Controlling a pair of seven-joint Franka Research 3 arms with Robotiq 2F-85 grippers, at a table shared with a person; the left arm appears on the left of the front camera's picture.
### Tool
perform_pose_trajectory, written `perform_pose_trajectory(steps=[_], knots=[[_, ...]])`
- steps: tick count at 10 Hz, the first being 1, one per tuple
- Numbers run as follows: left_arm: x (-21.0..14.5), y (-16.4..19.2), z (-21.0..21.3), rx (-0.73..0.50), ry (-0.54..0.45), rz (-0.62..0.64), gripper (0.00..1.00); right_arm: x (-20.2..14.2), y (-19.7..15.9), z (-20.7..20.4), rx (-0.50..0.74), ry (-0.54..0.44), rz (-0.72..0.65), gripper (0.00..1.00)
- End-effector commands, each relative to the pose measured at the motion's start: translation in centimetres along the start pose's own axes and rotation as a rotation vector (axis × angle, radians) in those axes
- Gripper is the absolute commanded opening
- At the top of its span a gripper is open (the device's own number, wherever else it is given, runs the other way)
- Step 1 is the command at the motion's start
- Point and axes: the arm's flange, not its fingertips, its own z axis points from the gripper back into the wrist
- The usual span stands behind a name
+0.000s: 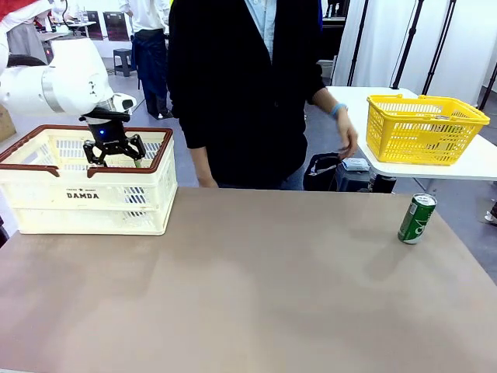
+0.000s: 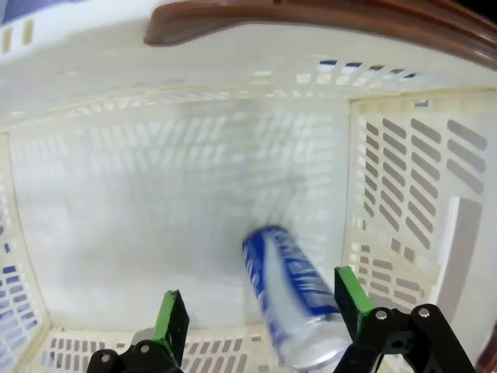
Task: Place the drinks into the Shopping basket.
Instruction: Pick up one drink and place it into the Shopping basket.
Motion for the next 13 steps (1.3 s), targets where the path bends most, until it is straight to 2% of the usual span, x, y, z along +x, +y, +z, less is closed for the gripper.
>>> perform_pose_trajectory(steps=[1,3,4,5,7,8,10,13], knots=[[-0.7,0.5,3.0,-0.010,-0.031,-0.020,1.00,0.1,0.2,0.0,0.010,0.009,0.015,1.00],[-3.7,1.7,10.6,-0.116,-0.101,-0.073,1.00,0.1,0.2,0.0,0.010,0.009,0.015,1.00],[-6.6,2.6,15.1,-0.215,-0.126,-0.096,1.00,0.1,0.2,0.0,0.010,0.009,0.015,1.00],[-9.6,3.3,18.2,-0.325,-0.107,-0.143,1.00,0.1,0.2,0.0,0.010,0.009,0.015,1.00],[-15.3,5.9,21.9,-0.576,0.100,-0.268,1.00,0.1,0.2,0.0,0.010,0.009,0.015,1.00],[-17.3,8.2,22.4,-0.691,0.202,-0.332,1.00,0.1,0.2,0.0,0.010,0.009,0.015,1.00],[-20.6,13.8,19.9,-0.953,0.267,-0.267,1.00,0.1,0.2,0.0,0.010,0.009,0.015,1.00],[-24.4,23.1,12.0,-1.368,0.167,-0.183,1.00,0.1,0.2,0.0,0.010,0.009,0.015,1.00]])
